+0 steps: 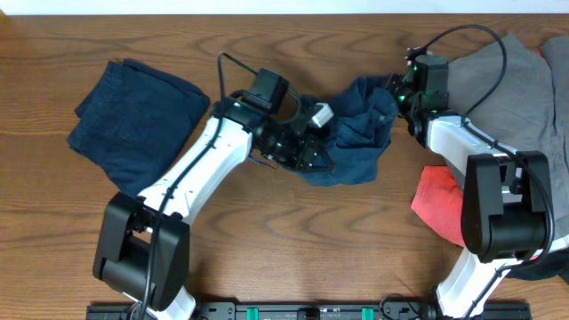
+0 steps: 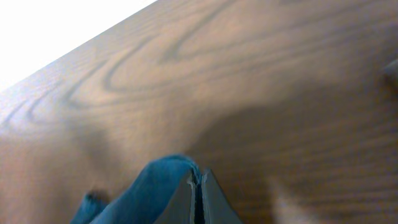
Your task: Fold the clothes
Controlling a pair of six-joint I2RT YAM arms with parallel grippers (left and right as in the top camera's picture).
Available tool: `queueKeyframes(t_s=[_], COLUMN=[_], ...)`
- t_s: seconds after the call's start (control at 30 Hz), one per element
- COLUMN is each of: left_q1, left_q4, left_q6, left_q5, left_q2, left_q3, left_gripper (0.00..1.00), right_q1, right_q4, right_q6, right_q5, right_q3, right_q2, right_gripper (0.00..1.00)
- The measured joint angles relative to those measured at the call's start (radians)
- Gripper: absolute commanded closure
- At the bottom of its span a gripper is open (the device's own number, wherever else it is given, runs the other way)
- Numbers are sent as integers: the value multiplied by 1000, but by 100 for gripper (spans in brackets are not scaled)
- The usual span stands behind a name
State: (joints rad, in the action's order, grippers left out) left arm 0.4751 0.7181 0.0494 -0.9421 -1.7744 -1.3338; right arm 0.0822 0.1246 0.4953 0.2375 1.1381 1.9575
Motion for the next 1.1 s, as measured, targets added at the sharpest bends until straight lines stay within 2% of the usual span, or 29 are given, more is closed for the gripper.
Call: queueKeyframes(t_s=[0.1, 0.33, 0.5, 0.67, 0.7, 0.77, 1.0, 1.1], left_q1=[4, -13, -27, -29, -29, -29, -48, -82], left_q4=[-15, -4, 98, 216, 232, 278, 322, 321], left_q6=[0, 0, 8, 83, 94, 137, 246, 267], left_q5=[84, 153, 163, 99, 89, 71, 49, 50], left_q2=[3, 3, 3, 3, 3, 3, 3, 3], left_q3=[0, 0, 0, 0, 0, 0, 0, 0], left_gripper=[94, 94, 94, 94, 94, 94, 93, 89], right_q1=[4, 13, 13, 31, 32, 44, 47, 46], right_q4=[-79, -183, -211, -194, -193, -192, -192, -227], right_q6=[-6, -60, -77, -86, -87, -89, -108, -153], right_q5=[40, 115, 146, 155, 156, 160, 170, 201], right_q3=[4, 6, 6, 6, 6, 6, 6, 6], right_q2=[0, 0, 0, 0, 0, 0, -2, -24], right_gripper=[93, 94, 94, 92, 91, 78, 65, 62])
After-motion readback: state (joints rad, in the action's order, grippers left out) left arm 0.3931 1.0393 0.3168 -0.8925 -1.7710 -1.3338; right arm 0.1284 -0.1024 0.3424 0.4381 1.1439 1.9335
